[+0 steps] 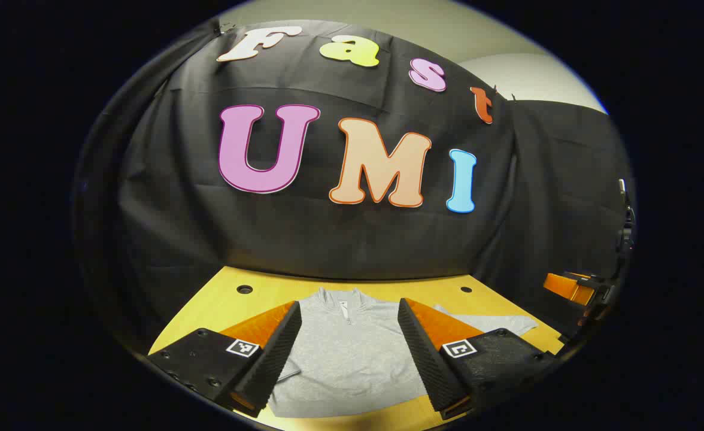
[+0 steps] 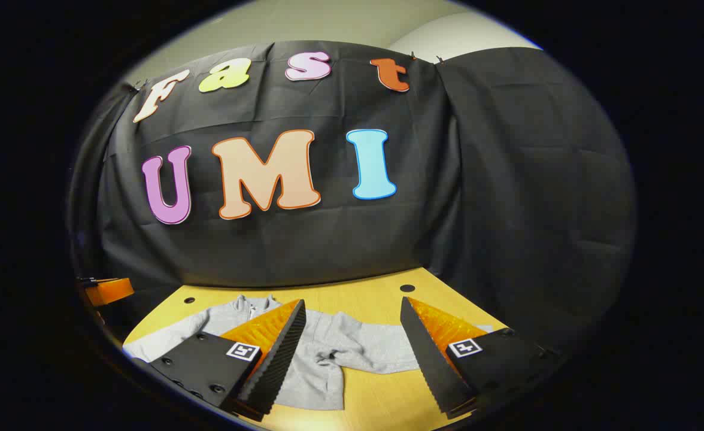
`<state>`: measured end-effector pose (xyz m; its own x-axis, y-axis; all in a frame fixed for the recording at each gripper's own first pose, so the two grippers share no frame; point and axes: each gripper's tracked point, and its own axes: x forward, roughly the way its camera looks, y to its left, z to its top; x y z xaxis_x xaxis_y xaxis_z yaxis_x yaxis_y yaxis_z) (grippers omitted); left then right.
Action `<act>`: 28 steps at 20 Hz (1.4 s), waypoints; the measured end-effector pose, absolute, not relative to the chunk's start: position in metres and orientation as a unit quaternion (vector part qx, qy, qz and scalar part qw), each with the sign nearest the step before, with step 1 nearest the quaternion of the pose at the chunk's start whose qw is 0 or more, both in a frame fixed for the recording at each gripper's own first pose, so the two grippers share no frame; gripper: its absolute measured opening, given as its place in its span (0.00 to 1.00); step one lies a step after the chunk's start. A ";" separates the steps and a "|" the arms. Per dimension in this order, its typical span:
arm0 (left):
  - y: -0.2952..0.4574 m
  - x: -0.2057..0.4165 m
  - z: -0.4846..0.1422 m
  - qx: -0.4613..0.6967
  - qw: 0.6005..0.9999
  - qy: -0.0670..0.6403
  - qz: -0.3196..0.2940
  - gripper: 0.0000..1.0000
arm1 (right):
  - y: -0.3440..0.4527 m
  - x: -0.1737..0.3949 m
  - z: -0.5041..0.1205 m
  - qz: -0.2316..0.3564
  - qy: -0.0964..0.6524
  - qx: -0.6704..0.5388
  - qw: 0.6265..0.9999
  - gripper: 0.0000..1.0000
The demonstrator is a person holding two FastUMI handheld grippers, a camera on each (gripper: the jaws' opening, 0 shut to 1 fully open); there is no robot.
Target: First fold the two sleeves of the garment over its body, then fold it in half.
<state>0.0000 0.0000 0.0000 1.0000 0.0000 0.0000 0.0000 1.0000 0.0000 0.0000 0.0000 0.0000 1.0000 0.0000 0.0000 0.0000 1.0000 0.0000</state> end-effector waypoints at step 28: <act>0.035 -0.004 -0.029 -0.025 0.997 0.029 0.071 0.95 | -0.159 0.059 -0.068 -0.119 0.102 0.019 0.987 0.98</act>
